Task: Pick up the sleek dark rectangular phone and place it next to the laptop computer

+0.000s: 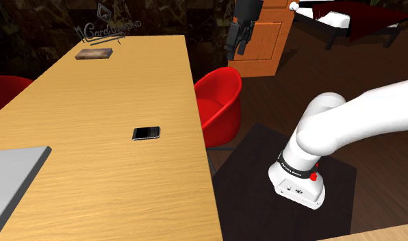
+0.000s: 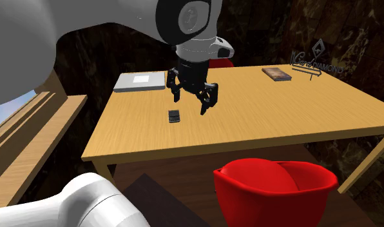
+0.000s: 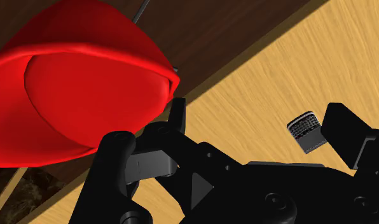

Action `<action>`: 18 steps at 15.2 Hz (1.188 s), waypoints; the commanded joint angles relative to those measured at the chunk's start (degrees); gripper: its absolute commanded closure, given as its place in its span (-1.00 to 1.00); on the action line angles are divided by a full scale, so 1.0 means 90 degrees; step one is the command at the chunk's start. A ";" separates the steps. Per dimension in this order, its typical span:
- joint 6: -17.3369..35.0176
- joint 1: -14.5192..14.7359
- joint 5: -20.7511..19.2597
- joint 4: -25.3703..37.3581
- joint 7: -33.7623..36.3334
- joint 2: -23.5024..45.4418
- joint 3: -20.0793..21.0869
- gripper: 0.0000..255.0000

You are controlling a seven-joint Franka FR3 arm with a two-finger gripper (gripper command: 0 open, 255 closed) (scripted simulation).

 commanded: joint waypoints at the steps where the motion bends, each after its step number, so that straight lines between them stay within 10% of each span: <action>1: 0.0000 0.0000 0.0000 0.0000 0.0000 0.0000 0.0000 -1.00; 18: 0.2698 0.0821 0.0115 0.0122 0.0065 0.2907 0.1337 -1.00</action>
